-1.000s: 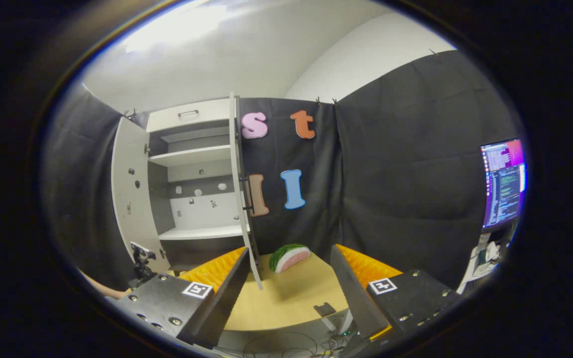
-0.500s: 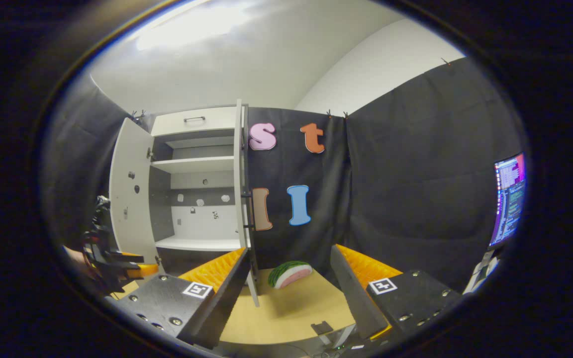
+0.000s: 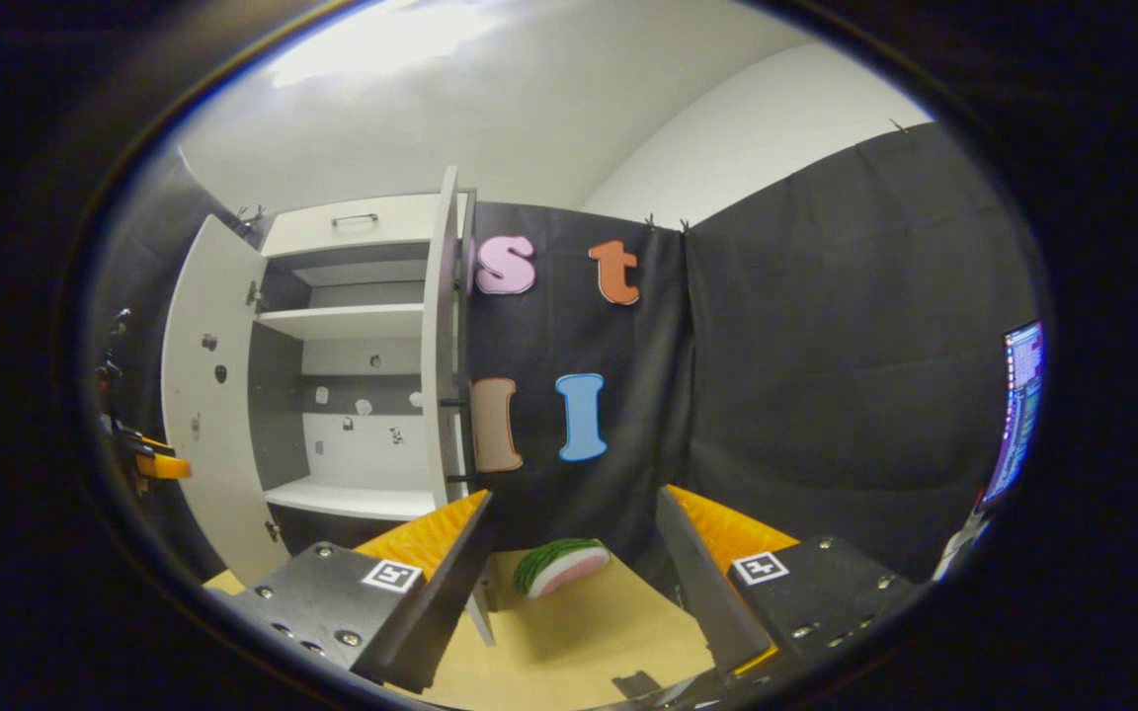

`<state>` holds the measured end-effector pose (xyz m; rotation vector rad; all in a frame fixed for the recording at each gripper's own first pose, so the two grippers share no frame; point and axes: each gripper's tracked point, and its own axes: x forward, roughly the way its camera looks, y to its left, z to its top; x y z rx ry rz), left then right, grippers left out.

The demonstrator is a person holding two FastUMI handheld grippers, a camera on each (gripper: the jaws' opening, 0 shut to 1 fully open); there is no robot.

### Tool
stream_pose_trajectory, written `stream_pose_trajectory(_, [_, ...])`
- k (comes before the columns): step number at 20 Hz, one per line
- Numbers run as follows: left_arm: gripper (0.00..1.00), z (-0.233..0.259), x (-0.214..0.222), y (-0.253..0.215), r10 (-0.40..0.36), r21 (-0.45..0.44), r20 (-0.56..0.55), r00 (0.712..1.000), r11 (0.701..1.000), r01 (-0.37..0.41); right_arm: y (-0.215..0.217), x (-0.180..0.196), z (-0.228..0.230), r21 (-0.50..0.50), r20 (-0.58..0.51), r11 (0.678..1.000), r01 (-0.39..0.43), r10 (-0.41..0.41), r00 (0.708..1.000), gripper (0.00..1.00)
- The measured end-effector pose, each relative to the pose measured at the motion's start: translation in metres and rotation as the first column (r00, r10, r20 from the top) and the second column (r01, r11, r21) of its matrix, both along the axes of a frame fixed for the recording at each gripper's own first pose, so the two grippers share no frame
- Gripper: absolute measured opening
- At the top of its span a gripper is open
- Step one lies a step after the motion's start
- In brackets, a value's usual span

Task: Grasp the bottle in the cabinet with the left hand and place it on the coaster, then close the right door with the right hand and the left door with the left hand.

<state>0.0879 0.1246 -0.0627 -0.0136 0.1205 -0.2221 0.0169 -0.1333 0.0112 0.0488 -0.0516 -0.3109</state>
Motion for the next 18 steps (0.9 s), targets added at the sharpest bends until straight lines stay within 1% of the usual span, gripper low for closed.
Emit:
stream_pose_trajectory(1, [0.99,0.005,0.006,0.015,0.025,-0.003,0.009,1.000,1.000,-0.025,0.001,0.008,0.004,-0.012,0.006,1.000,-0.002,0.002,1.000,0.98])
stream_pose_trajectory(2, [0.97,0.007,0.012,0.028,0.044,-0.003,0.010,0.999,0.999,-0.044,-0.001,0.018,0.007,-0.024,0.008,1.000,0.002,-0.002,1.000,0.94])
stream_pose_trajectory(3, [0.97,0.004,0.008,0.027,0.026,-0.026,-0.011,1.000,0.999,-0.026,0.000,0.028,0.009,-0.028,0.007,1.000,0.002,-0.002,1.000,0.98])
stream_pose_trajectory(4, [0.93,0.010,0.005,0.024,-0.001,-0.046,0.005,1.000,0.999,0.001,0.003,0.036,0.011,-0.022,0.008,1.000,-0.007,0.007,1.000,0.98])
stream_pose_trajectory(5, [0.89,0.013,0.006,0.031,-0.002,-0.020,0.017,1.000,1.000,0.003,0.009,0.043,0.014,-0.011,0.013,1.000,-0.020,0.020,1.000,0.98])
stream_pose_trajectory(7, [0.95,0.014,0.010,0.065,0.057,0.064,0.043,0.997,0.996,-0.059,0.016,0.058,0.017,0.013,0.033,0.999,-0.042,0.041,0.999,0.99])
stream_pose_trajectory(8, [0.96,0.015,0.009,0.071,0.056,0.070,0.046,0.997,0.996,-0.059,0.016,0.066,0.020,0.016,0.045,0.999,-0.046,0.045,0.998,0.99])
stream_pose_trajectory(10, [0.96,0.015,0.005,0.070,0.048,0.037,0.034,0.998,0.998,-0.049,0.014,0.081,0.022,0.014,0.062,0.999,-0.047,0.046,0.997,0.99])
stream_pose_trajectory(11, [0.99,0.011,0.007,0.077,0.058,0.016,0.017,0.998,0.998,-0.059,0.014,0.089,0.021,0.019,0.058,0.999,-0.049,0.047,0.997,0.98])
stream_pose_trajectory(12, [0.96,0.010,0.007,0.082,0.073,0.005,0.009,0.997,0.997,-0.073,0.014,0.095,0.020,0.020,0.057,0.999,-0.050,0.049,0.997,0.98])
stream_pose_trajectory(16, [0.96,0.008,0.004,0.094,0.107,-0.053,0.001,0.994,0.993,-0.107,0.004,0.123,0.024,0.016,0.049,0.999,-0.052,0.051,0.997,0.98])
stream_pose_trajectory(17, [0.99,0.007,0.003,0.096,0.111,-0.064,0.001,0.994,0.992,-0.111,-0.002,0.132,0.026,0.016,0.045,0.999,-0.042,0.042,0.998,0.98])
stream_pose_trajectory(18, [0.96,0.008,0.002,0.098,0.117,-0.067,0.007,0.993,0.991,-0.117,-0.008,0.141,0.028,0.015,0.044,0.999,-0.032,0.031,0.999,0.98])
